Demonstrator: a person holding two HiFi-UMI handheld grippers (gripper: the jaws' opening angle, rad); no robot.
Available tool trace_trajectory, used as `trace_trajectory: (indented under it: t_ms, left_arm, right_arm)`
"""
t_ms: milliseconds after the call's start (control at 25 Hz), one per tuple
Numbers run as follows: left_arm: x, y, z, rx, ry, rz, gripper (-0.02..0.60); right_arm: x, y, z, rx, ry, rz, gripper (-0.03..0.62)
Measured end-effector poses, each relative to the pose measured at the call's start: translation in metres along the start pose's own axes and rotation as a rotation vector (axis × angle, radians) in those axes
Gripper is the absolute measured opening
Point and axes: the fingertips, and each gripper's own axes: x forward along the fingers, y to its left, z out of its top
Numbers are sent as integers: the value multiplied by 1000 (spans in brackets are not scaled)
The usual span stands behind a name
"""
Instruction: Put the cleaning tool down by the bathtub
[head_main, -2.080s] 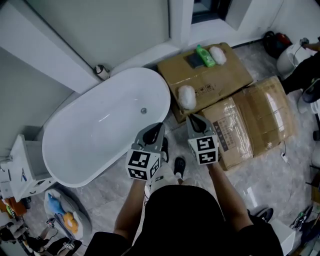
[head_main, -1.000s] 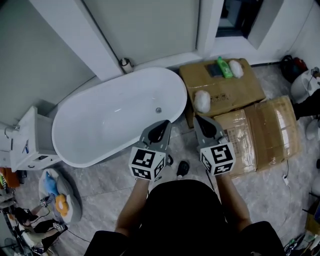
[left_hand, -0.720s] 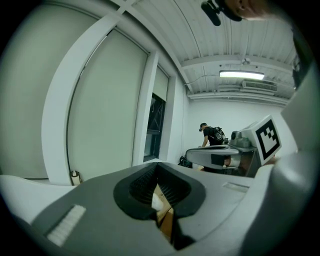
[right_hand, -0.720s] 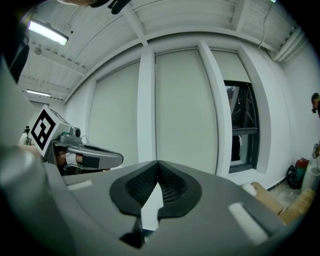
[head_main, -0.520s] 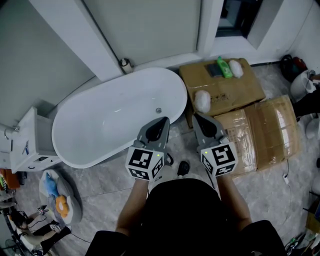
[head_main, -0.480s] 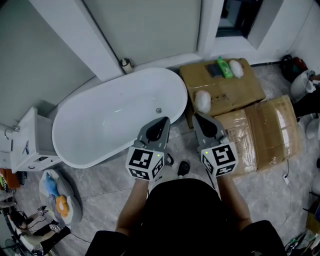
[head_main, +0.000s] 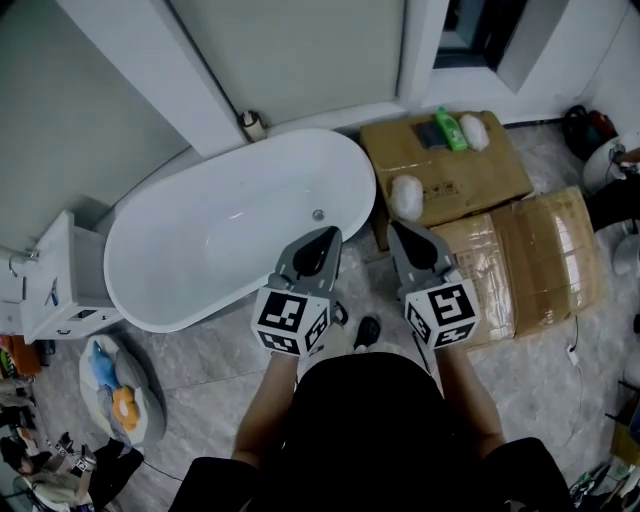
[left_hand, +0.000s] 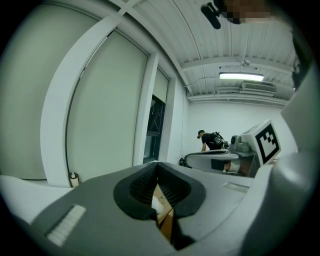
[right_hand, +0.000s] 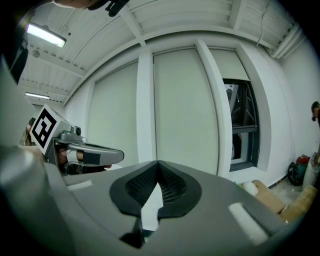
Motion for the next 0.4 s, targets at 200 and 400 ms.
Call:
trace_trajectory:
  t_ms: [200, 400]
  left_arm:
    - [3, 0, 1, 4, 3, -7, -2]
    - [7, -1, 2, 8, 2, -10, -2]
  right_arm:
    - [0, -3, 1, 3, -2, -9, 6]
    - [1, -7, 4, -4, -11, -7, 6]
